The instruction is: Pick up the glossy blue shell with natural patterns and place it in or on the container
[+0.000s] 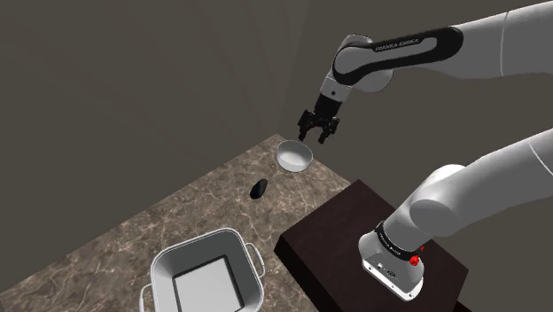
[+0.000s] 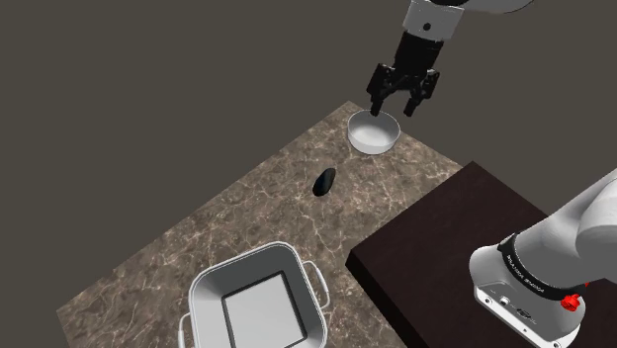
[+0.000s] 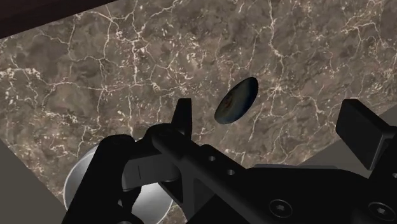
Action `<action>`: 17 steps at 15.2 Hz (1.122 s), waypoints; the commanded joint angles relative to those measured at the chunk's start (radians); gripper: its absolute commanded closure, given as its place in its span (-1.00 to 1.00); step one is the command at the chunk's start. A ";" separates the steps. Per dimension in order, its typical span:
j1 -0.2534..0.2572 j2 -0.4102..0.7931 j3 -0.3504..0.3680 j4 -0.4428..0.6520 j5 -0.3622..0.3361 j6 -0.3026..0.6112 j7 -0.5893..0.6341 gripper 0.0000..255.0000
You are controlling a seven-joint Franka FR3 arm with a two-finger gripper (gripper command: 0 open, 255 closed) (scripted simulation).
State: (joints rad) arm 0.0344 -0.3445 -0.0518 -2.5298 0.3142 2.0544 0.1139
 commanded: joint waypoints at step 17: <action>0.032 0.734 0.051 0.292 0.445 0.367 -0.226 -1.00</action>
State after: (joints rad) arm 0.0697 0.3519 -0.0082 -2.2612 0.7347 2.4118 -0.0999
